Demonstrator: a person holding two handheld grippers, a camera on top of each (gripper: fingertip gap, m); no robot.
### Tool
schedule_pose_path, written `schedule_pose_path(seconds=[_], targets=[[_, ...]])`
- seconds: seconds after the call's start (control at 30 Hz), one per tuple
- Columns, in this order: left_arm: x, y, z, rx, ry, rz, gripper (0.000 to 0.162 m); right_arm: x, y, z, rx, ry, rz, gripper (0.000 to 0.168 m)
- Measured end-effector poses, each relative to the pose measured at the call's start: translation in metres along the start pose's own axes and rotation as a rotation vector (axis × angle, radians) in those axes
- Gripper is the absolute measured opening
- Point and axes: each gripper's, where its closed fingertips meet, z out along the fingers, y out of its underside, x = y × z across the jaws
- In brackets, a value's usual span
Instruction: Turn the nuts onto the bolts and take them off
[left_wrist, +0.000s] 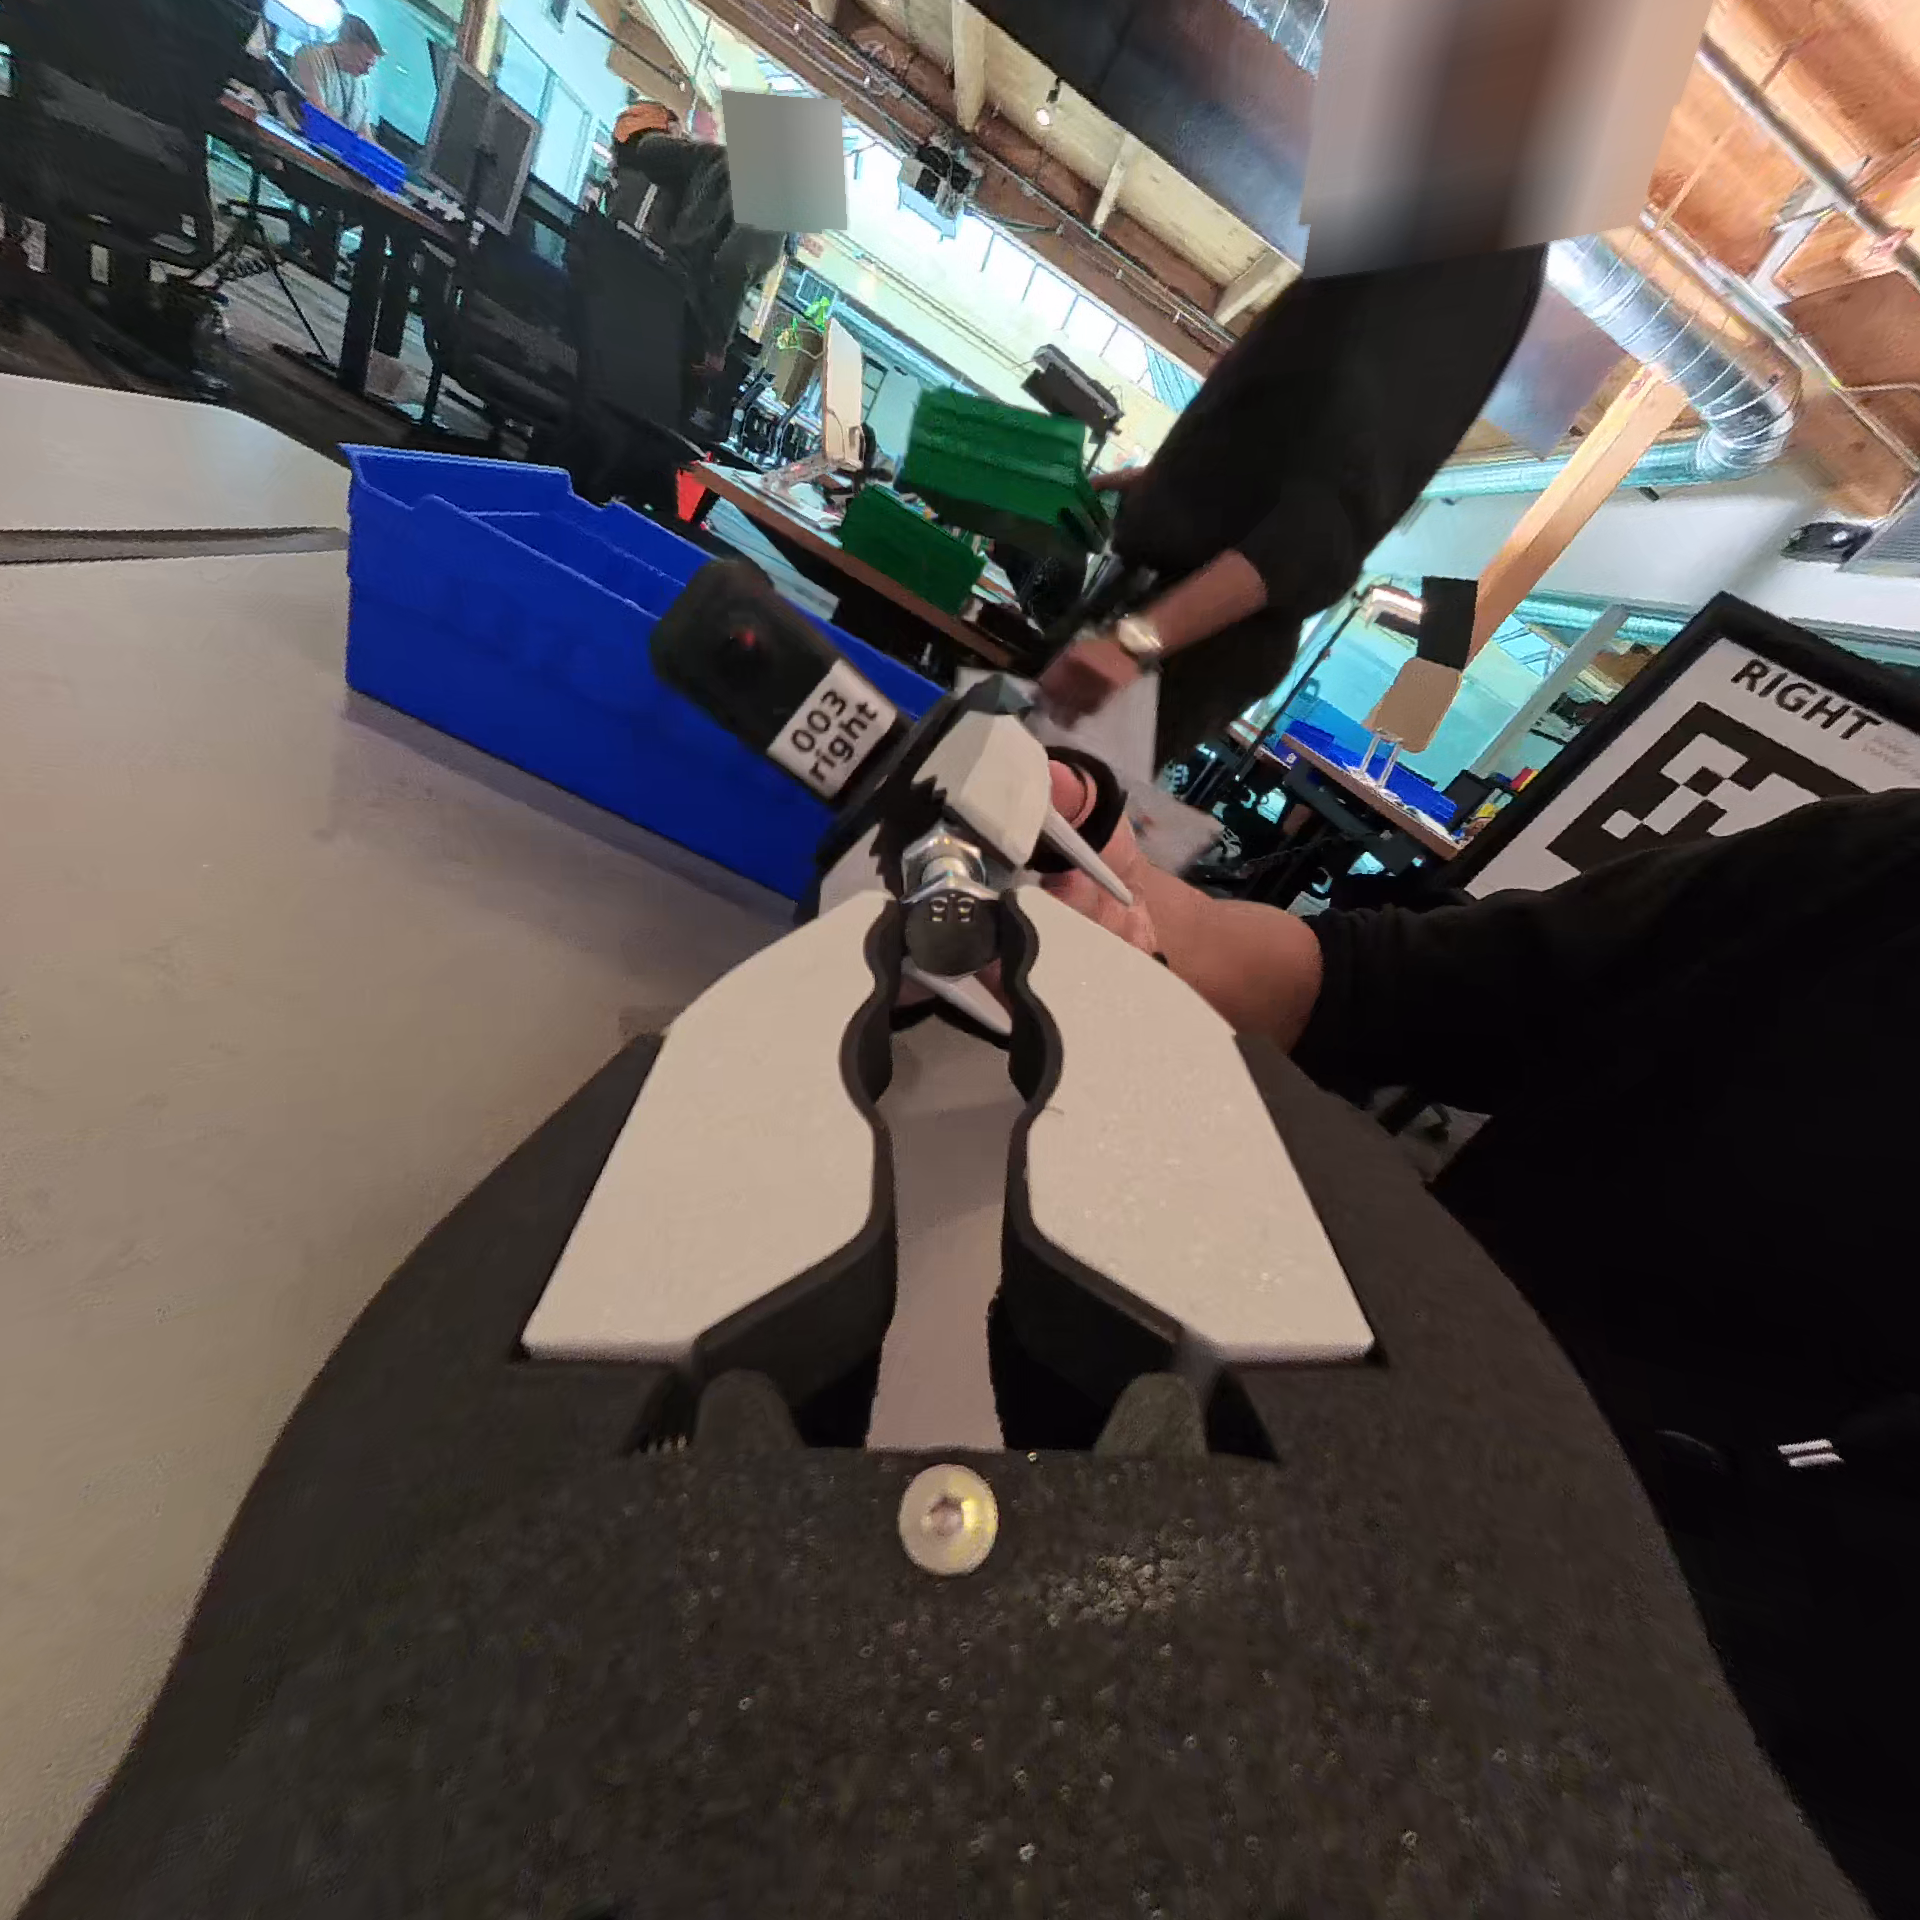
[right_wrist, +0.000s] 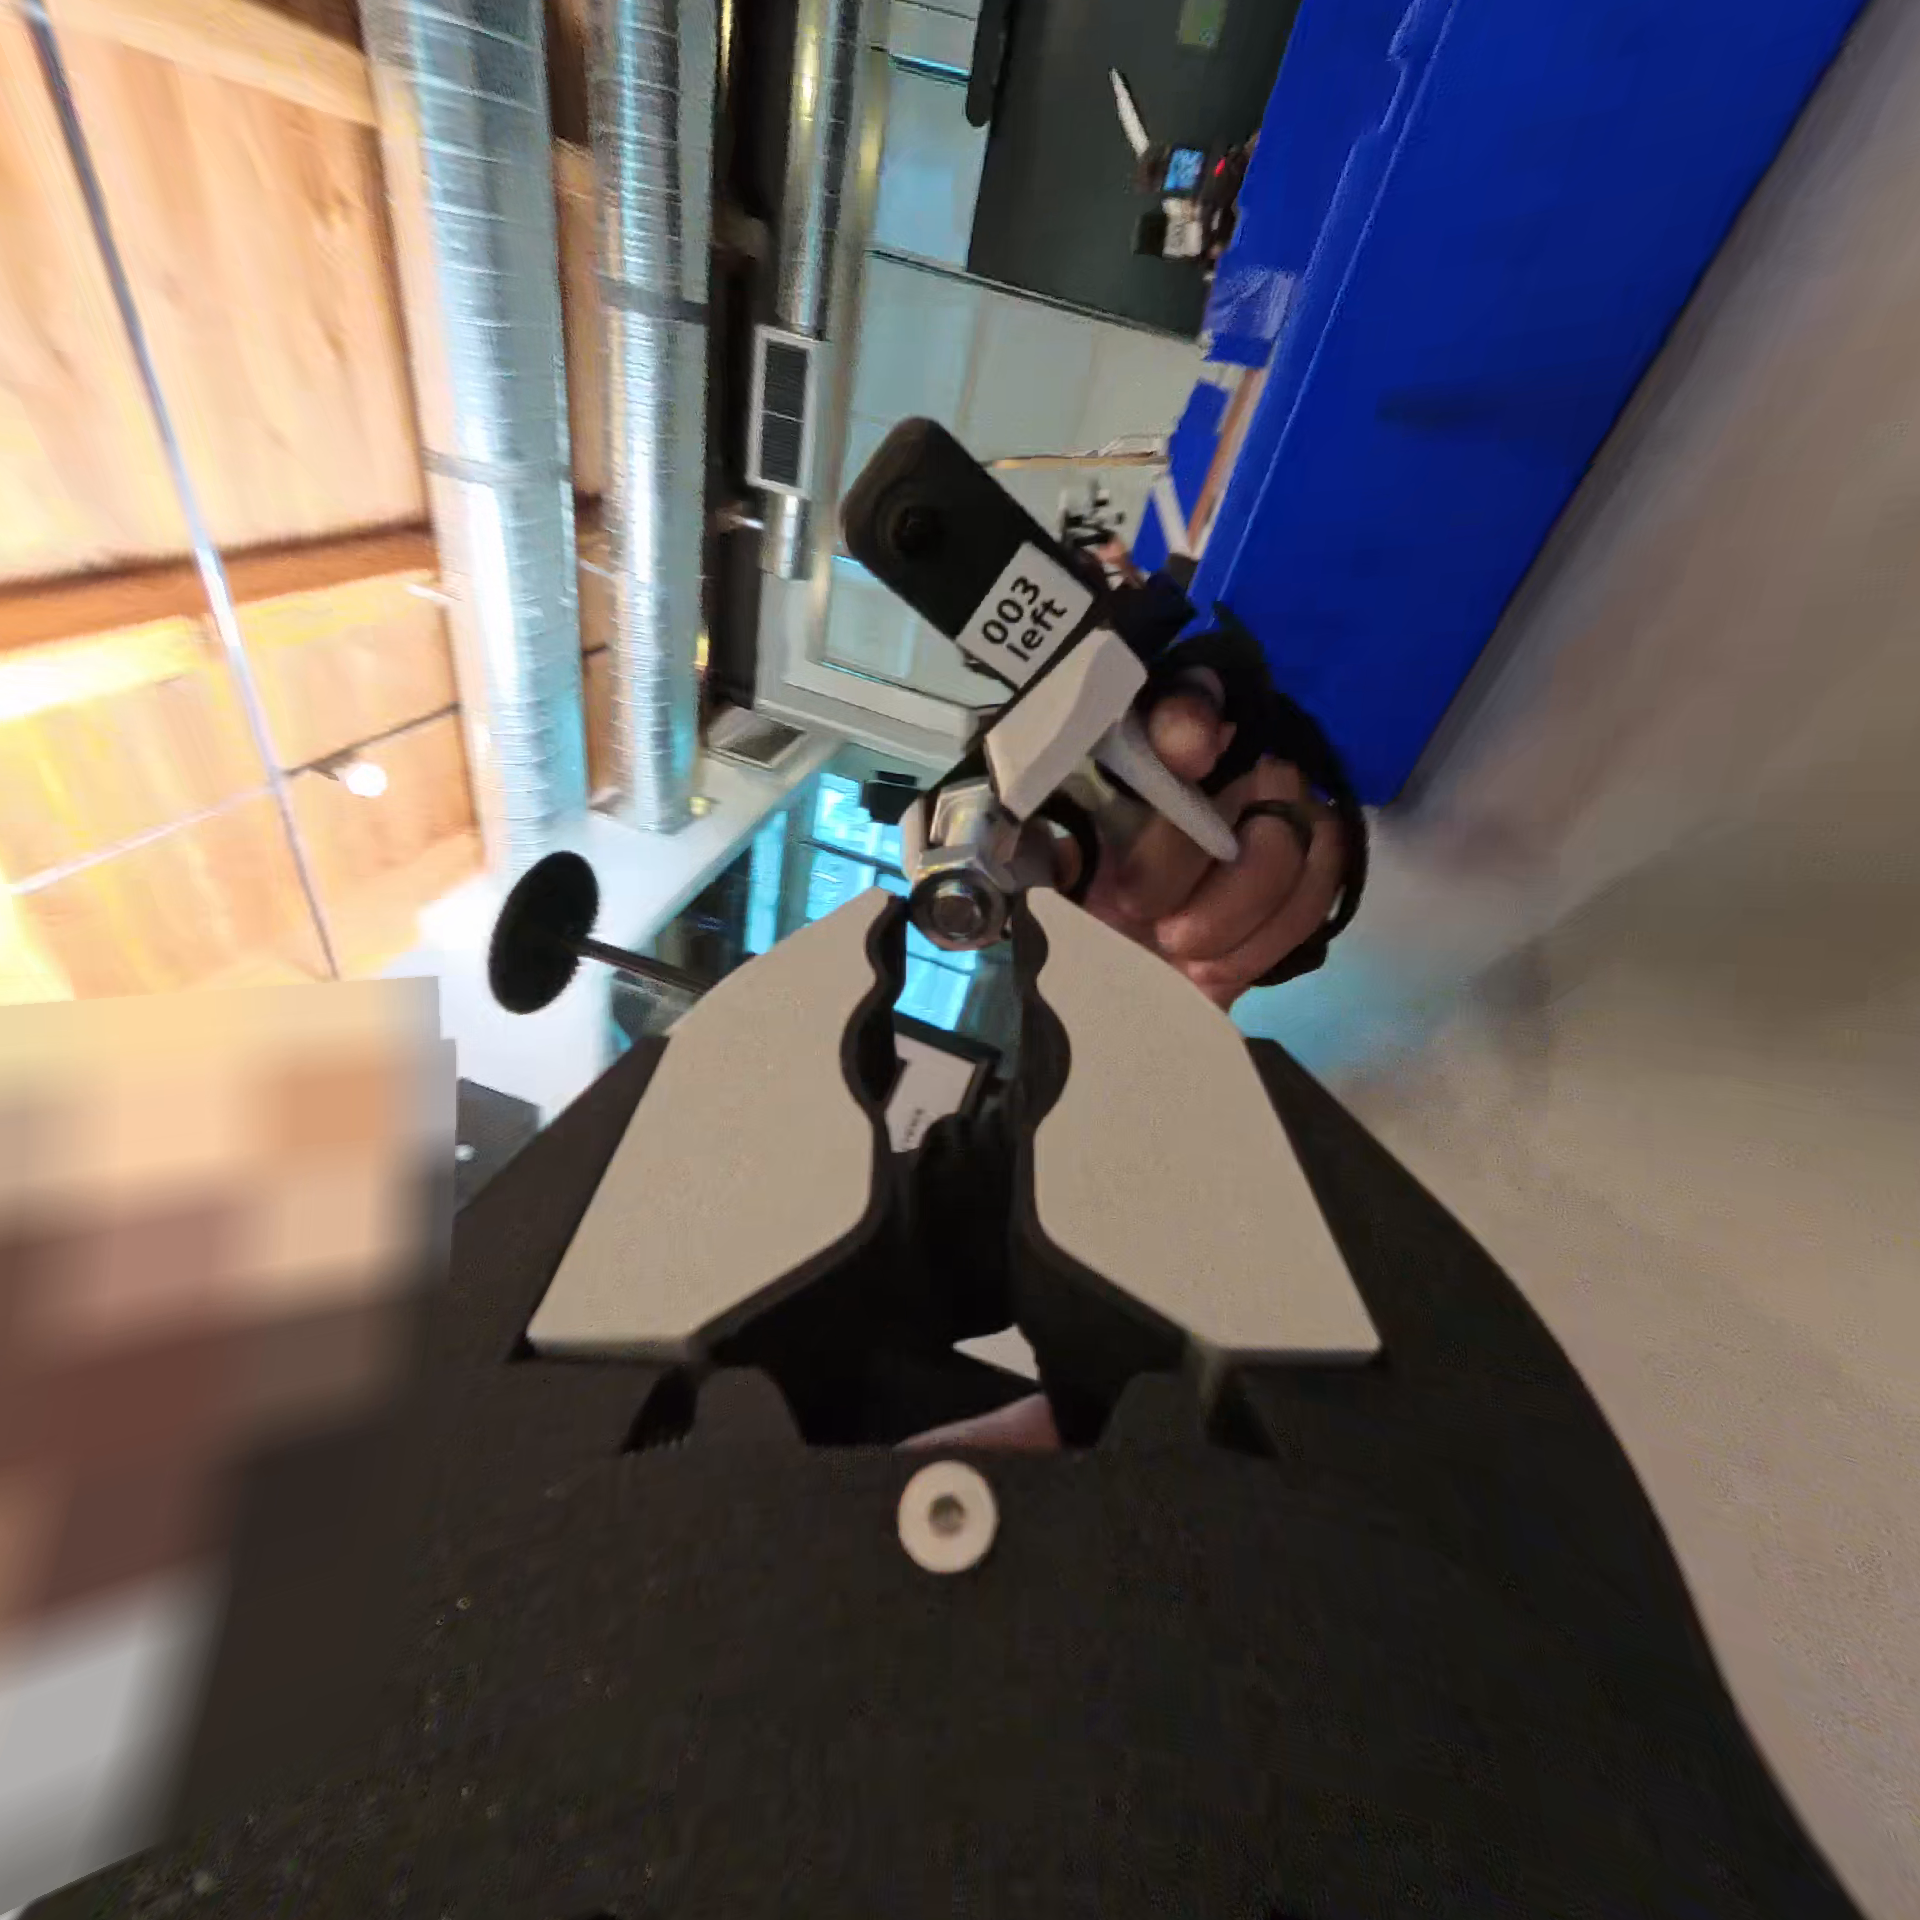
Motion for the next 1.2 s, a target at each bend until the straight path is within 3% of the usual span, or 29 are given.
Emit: schedule_pose_path(seconds=[0.1, 0.2, 0.37, 0.47, 0.57, 0.63, 0.7, 0.83, 0.87, 0.93, 1.0, 1.07, 1.2], targets=[[-0.001, -0.001, -0.002, 0.005, 0.017, -0.028, 0.017, 0.004, 0.002, 0.001, -0.012, 0.078, -0.192, 0.021], [0.000, -0.002, -0.002, 0.015, 0.030, -0.042, 0.017, 0.003, -0.004, 0.000, -0.024, 0.259, -0.550, 0.048], [0.002, 0.002, 0.001, -0.006, 0.048, -0.049, 0.017, 0.017, -0.004, -0.015, -0.194, 0.678, -1.333, 0.038], [0.003, 0.006, 0.004, -0.021, 0.057, -0.055, 0.017, 0.022, -0.003, -0.017, -0.252, 0.803, -1.571, 0.025], [0.003, 0.005, 0.004, -0.017, 0.058, -0.058, 0.017, 0.022, -0.002, -0.015, -0.236, 0.789, -1.568, 0.015], [0.003, 0.005, 0.003, -0.026, 0.043, -0.038, 0.017, 0.023, 0.000, -0.013, -0.223, 0.716, -1.405, 0.013], [0.002, 0.003, 0.001, -0.017, 0.021, -0.018, 0.017, 0.021, 0.003, -0.009, -0.174, 0.568, -1.088, 0.011], [-0.001, 0.000, -0.002, -0.005, 0.004, -0.014, 0.017, 0.011, 0.013, 0.000, -0.115, 0.177, -0.213, 0.011], [-0.003, -0.001, -0.002, 0.001, -0.007, -0.014, 0.017, 0.009, 0.010, 0.000, -0.081, 0.105, -0.096, 0.010], [-0.005, 0.000, -0.002, -0.007, -0.017, -0.015, 0.017, 0.015, 0.012, 0.001, -0.088, 0.119, -0.138, 0.010], [-0.005, -0.001, -0.004, 0.007, -0.001, -0.033, 0.017, 0.015, 0.011, 0.002, -0.103, 0.180, -0.342, 0.012], [-0.004, -0.003, -0.005, 0.023, 0.013, -0.049, 0.017, 0.013, 0.007, 0.001, -0.105, 0.257, -0.586, 0.037], [-0.002, -0.003, -0.005, 0.017, 0.024, -0.048, 0.017, 0.018, -0.009, -0.014, -0.112, 0.591, -1.228, 0.043]])
